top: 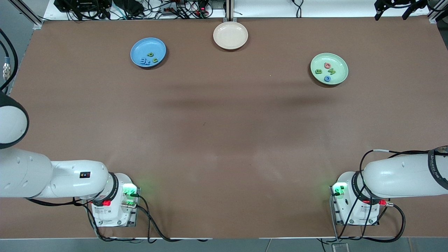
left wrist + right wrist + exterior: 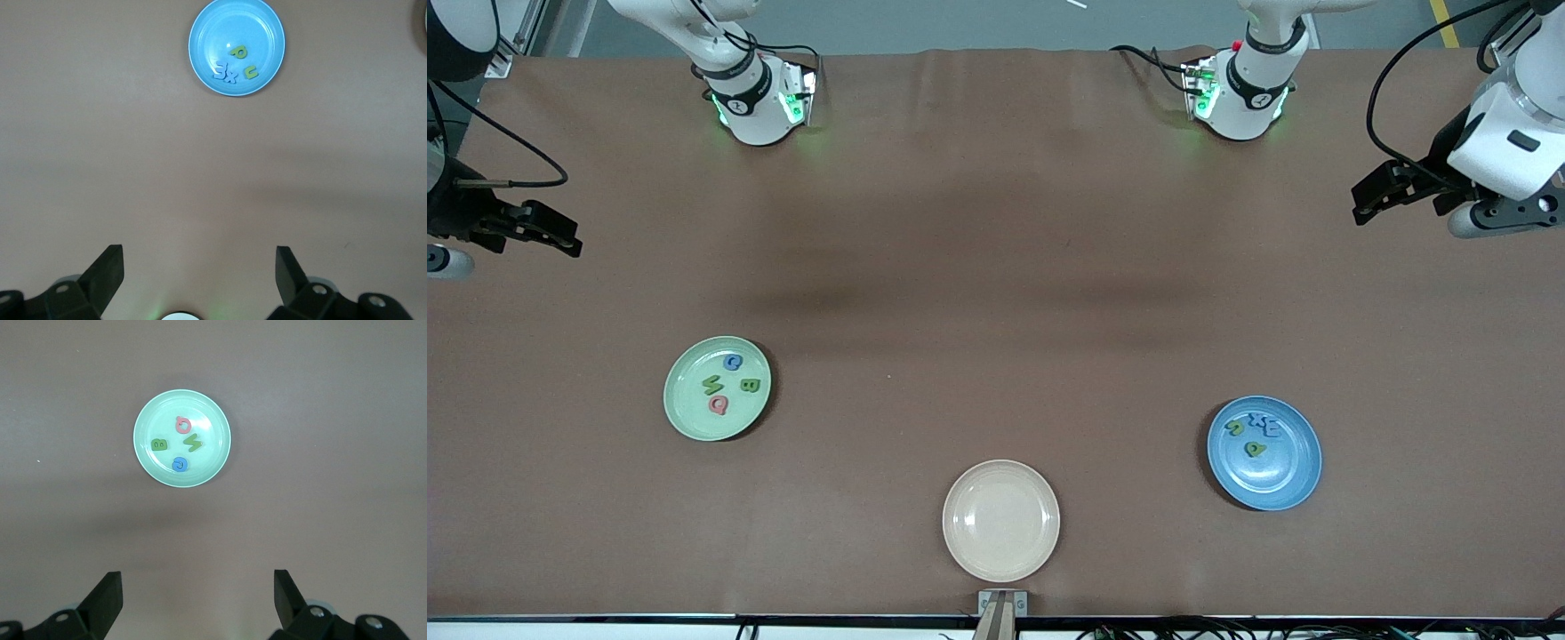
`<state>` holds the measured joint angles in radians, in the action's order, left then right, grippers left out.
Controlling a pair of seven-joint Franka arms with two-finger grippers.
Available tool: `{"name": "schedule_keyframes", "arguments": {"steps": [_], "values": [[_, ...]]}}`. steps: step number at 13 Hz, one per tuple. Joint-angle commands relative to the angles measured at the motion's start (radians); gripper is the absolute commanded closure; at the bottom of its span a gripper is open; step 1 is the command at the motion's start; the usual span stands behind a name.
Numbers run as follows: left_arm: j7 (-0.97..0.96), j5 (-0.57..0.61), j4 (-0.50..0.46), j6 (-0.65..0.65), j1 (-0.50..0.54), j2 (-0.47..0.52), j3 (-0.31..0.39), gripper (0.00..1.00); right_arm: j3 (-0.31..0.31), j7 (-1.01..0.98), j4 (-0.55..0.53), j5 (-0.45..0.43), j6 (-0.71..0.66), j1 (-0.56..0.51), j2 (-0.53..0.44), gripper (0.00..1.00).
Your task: Sort upper and lower case letters into plates
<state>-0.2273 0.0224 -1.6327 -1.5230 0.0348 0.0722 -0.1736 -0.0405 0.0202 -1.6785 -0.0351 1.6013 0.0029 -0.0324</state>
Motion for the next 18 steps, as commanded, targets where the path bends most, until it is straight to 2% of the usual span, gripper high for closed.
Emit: {"name": "schedule_keyframes", "arguments": {"steps": [1, 14, 18], "values": [[0.049, -0.016, -0.049, -0.019, -0.01, 0.052, 0.022, 0.0, -0.009, -0.009, -0.043, 0.049, 0.006, -0.021, -0.04, 0.0], [0.104, -0.019, -0.027, -0.013, -0.021, 0.061, 0.022, 0.0, -0.004, -0.017, -0.044, 0.049, 0.032, -0.009, -0.058, 0.0], [0.105, -0.022, 0.014, -0.009, -0.012, 0.032, 0.022, 0.0, -0.004, -0.017, -0.044, 0.049, 0.034, -0.009, -0.064, 0.0]]}}
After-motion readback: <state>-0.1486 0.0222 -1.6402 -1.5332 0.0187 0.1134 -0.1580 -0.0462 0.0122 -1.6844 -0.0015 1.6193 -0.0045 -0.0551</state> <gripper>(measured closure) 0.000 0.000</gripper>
